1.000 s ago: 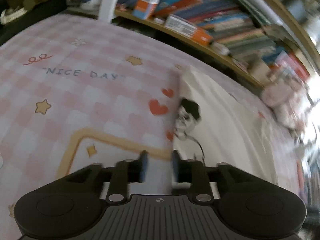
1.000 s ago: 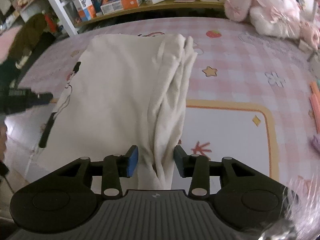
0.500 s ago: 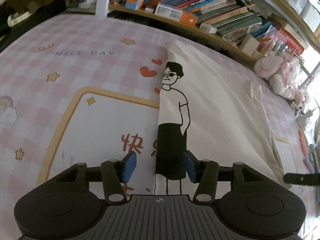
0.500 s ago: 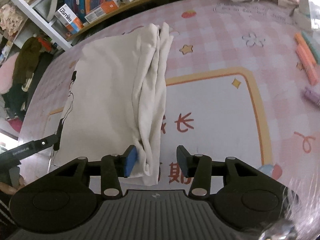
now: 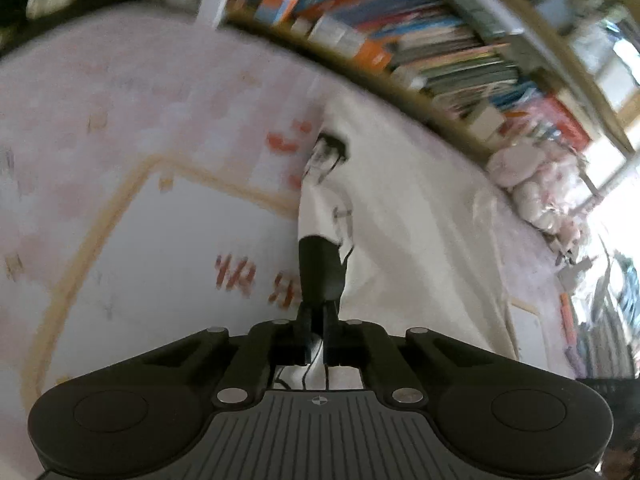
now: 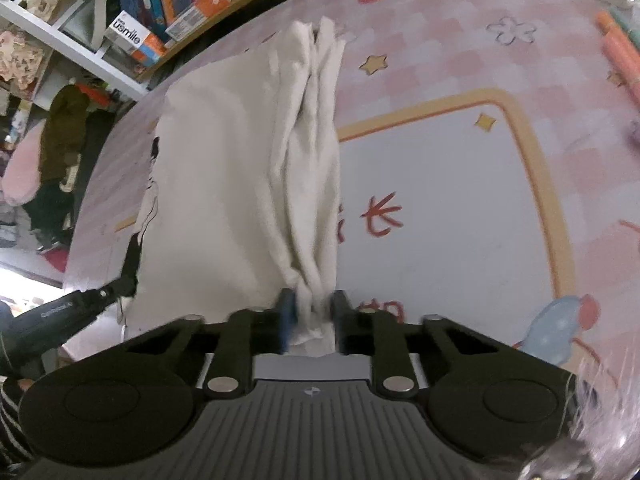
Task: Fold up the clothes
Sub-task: 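Grasp the folded shirt's end with the right tool and lift it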
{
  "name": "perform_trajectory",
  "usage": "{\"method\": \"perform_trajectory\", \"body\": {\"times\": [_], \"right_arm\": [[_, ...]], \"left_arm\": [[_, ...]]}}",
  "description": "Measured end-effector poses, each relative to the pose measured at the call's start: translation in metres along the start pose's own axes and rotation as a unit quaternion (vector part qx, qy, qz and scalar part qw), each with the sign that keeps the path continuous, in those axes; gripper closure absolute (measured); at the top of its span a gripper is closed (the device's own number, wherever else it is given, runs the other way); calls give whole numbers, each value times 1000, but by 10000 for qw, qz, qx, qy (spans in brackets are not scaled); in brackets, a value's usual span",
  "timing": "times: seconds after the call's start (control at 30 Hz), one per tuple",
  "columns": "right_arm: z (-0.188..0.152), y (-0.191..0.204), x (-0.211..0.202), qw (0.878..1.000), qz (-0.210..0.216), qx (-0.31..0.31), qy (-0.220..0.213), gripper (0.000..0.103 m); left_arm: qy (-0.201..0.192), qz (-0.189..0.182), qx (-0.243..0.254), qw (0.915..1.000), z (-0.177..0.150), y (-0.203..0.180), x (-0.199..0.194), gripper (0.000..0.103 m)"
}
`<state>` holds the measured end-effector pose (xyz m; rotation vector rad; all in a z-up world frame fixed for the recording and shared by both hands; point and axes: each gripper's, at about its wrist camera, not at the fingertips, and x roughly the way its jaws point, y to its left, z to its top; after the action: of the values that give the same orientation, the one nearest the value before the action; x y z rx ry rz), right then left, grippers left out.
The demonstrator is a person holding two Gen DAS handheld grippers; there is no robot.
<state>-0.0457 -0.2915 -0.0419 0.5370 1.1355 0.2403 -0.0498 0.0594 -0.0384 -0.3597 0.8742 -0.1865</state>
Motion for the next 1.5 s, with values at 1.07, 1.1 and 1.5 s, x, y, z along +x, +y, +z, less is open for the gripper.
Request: {"method": "perform_trajectory", "body": {"times": [1.07, 1.1, 1.5], "right_arm": [[-13, 17, -2, 9987, -246, -442, 68, 71], [-13, 16, -1, 9987, -252, -429, 94, 71], [-6, -6, 6, 9970, 406, 474, 453, 92]], "left_arm": [[-205, 684, 2710, 9599, -25, -75, -15, 28], [-221, 665, 2754, 9588, -26, -76, -15, 28], [-140, 294, 3952, 9180, -57, -101, -10, 22]]}}
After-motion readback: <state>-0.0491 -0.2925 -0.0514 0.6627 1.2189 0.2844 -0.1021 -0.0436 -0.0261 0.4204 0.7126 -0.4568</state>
